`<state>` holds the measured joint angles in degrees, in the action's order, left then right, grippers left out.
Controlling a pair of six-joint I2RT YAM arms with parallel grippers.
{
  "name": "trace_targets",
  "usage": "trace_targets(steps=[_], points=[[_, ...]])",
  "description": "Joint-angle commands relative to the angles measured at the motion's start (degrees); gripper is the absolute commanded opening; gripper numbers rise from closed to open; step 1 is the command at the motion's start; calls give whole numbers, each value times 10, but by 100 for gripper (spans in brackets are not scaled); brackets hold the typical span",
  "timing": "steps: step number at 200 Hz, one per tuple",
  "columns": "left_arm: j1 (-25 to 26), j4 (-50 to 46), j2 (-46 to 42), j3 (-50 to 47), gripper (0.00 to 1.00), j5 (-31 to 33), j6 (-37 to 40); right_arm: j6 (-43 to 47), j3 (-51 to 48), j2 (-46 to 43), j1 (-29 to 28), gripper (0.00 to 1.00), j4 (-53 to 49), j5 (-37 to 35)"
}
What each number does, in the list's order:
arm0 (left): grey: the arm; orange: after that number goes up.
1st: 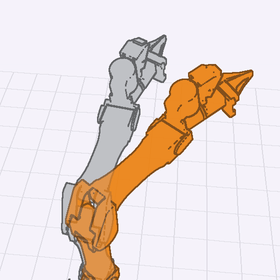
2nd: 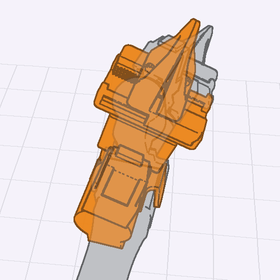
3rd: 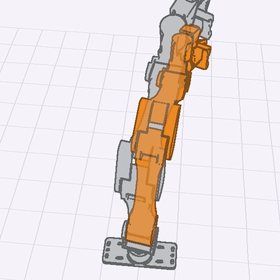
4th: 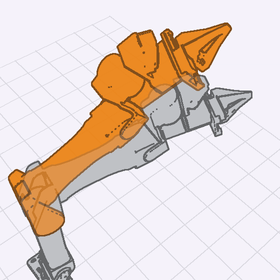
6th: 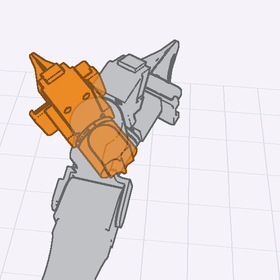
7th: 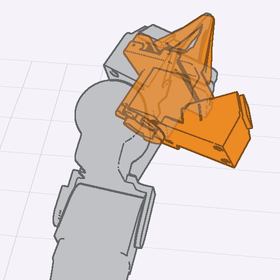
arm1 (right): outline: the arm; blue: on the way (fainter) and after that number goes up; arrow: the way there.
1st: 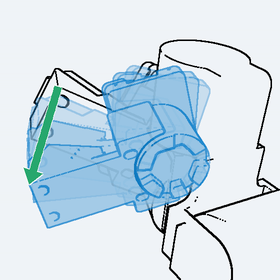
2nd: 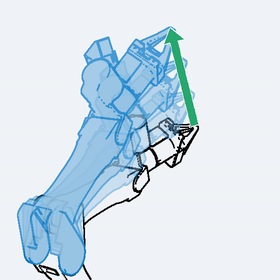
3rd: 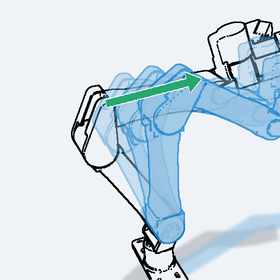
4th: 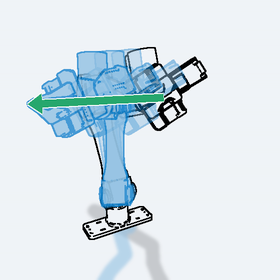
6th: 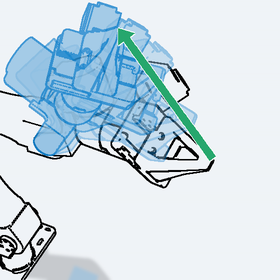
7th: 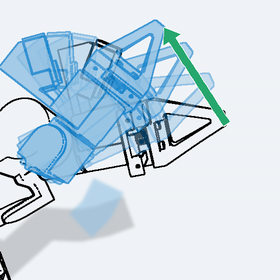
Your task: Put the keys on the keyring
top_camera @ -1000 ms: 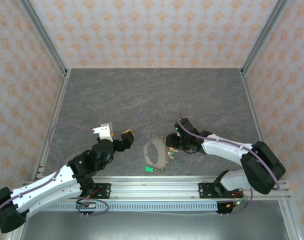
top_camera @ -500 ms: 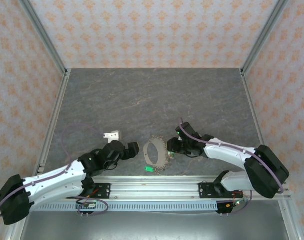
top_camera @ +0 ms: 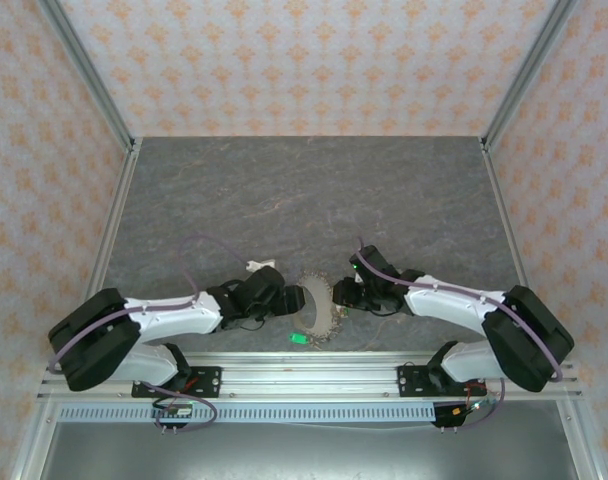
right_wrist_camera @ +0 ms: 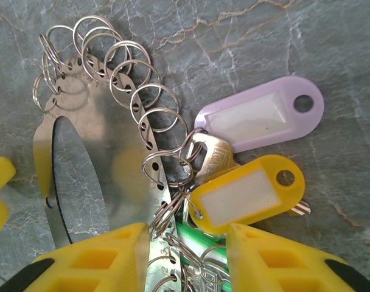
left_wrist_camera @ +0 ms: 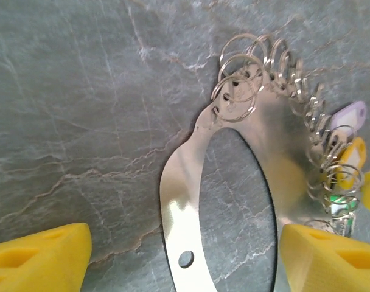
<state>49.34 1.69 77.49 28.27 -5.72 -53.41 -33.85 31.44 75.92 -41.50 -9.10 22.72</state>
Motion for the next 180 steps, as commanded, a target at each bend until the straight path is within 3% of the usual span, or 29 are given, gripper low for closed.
trace_targets(steps=[1,54,99,180], points=[[-3,37,24,16,79,-29,-17,3,3,16,-3,37,19,12],[-3,69,70,22,64,-43,-29,0,0,46,-3,34,53,39],[-3,87,93,40,44,-65,-9,-9,-17,47,-3,32,98,61],[-2,89,97,54,40,-76,14,-13,-15,80,-3,29,114,85]])
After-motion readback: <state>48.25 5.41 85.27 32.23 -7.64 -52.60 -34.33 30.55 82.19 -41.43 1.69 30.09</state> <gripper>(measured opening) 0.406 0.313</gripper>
